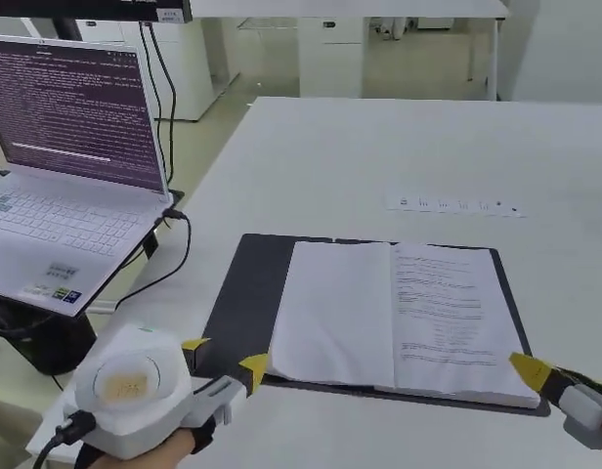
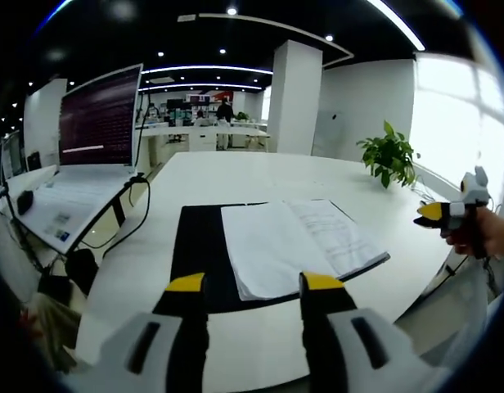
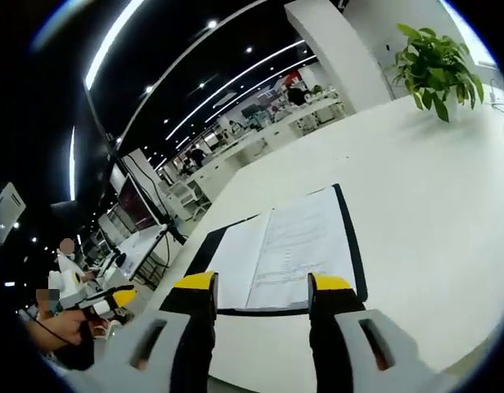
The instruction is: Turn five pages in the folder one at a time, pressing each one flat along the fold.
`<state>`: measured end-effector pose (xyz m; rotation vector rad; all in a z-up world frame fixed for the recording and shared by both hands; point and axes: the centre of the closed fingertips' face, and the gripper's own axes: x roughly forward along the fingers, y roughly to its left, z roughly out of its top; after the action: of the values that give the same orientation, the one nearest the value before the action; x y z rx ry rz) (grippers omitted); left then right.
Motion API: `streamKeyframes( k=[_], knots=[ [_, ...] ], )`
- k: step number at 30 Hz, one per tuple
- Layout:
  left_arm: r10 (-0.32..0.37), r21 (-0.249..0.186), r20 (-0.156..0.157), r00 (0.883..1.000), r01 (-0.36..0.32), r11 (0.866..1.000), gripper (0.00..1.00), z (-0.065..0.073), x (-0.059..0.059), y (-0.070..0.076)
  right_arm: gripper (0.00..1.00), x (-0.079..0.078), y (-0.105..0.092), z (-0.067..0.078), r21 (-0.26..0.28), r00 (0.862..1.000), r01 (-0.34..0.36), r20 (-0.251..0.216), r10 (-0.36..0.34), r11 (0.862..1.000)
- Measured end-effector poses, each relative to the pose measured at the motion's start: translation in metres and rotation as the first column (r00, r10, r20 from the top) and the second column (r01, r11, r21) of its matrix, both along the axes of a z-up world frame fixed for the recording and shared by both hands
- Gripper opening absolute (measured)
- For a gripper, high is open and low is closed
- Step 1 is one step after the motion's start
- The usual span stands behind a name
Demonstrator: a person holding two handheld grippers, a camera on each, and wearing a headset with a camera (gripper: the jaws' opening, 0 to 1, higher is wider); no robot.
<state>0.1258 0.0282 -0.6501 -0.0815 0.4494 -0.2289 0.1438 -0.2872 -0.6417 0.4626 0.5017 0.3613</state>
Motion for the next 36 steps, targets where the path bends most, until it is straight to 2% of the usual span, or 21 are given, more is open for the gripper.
streamKeyframes(
  k=[2,6,10,14,15,17,18,24,31,36],
  knots=[
    [0.001,0.006,0.003,1.0,-0.001,1.0,0.49,0.002,-0.002,-0.002,0.59,0.0,-0.008,-0.001,-0.023,1.0,0.023,0.005,-0.023,0.999],
    [-0.003,0.001,0.016,1.0,0.003,1.0,0.6,0.007,-0.006,-0.006,0.69,-0.002,-0.023,-0.005,-0.118,0.999,0.033,0.018,-0.031,0.992],
    [-0.001,0.0,0.024,1.0,0.001,1.0,0.83,0.009,-0.007,-0.012,0.82,-0.005,-0.033,-0.008,-0.168,0.999,0.045,0.029,-0.041,0.985],
    [-0.017,0.019,0.003,1.0,0.017,1.0,0.95,0.006,-0.01,-0.018,0.93,-0.009,-0.039,-0.012,-0.197,0.999,0.05,0.03,-0.045,0.979],
    [-0.023,0.019,-0.01,1.0,0.023,1.0,0.98,0.004,-0.01,-0.02,0.95,-0.009,-0.041,-0.013,-0.2,0.998,0.053,0.026,-0.048,0.978],
    [-0.028,0.019,-0.035,0.999,0.029,0.999,0.99,0.0,-0.012,-0.022,1.0,-0.011,-0.044,-0.016,-0.203,0.998,0.059,0.021,-0.056,0.977],
    [-0.029,0.028,-0.041,0.999,0.03,0.999,0.99,-0.001,-0.012,-0.022,0.99,-0.012,-0.045,-0.016,-0.206,0.998,0.055,0.022,-0.051,0.977],
    [-0.039,0.051,-0.045,0.998,0.042,0.998,0.99,-0.001,-0.011,-0.024,1.0,-0.012,-0.047,-0.015,-0.219,0.999,0.036,0.016,-0.033,0.975],
    [-0.075,0.072,-0.036,0.997,0.078,0.994,0.99,0.003,0.005,-0.034,1.0,-0.007,-0.04,-0.011,-0.206,0.999,0.027,0.03,-0.022,0.978],
    [-0.119,0.091,-0.042,0.992,0.123,0.988,0.96,-0.001,0.02,-0.049,0.99,-0.008,-0.039,-0.013,-0.198,0.999,0.033,0.03,-0.028,0.98]
  ],
)
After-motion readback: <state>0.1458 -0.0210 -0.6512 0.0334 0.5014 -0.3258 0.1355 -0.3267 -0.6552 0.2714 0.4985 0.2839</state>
